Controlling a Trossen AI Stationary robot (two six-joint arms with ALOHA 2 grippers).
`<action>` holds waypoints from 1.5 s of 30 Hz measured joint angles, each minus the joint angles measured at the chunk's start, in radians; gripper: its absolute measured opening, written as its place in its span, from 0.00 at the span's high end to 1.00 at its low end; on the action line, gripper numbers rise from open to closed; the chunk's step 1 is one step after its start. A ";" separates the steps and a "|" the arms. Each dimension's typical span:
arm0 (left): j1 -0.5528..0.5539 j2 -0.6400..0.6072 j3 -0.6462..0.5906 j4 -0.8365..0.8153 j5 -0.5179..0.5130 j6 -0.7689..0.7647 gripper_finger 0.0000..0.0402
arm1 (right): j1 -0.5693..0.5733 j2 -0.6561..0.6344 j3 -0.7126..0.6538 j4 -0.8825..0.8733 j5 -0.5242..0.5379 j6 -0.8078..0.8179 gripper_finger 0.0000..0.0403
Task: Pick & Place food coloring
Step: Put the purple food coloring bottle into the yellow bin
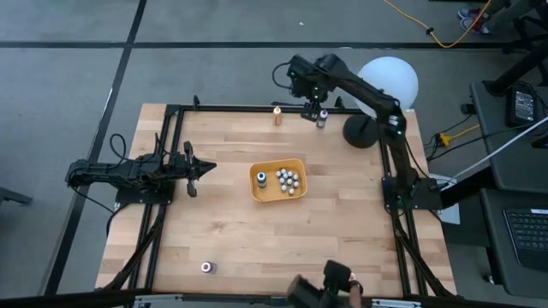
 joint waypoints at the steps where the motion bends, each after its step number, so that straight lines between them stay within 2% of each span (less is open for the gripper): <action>1: 0.000 0.000 0.000 0.000 0.000 0.000 0.98 | -0.008 0.019 0.004 -0.003 0.018 0.013 0.42; 13: 0.000 0.000 0.000 0.000 0.000 0.000 0.97 | -0.056 0.052 -0.084 0.001 0.051 0.151 0.42; 18: 0.000 0.000 0.000 0.000 0.000 0.000 0.98 | -0.056 0.052 -0.166 0.002 0.110 0.161 0.42; 29: 0.000 0.000 0.000 0.000 0.000 0.000 0.98 | -0.056 0.052 -0.338 0.028 0.118 0.177 0.42; 45: 0.000 0.000 0.000 0.000 0.000 0.000 0.98 | -0.085 0.052 -0.344 0.150 0.109 0.176 0.42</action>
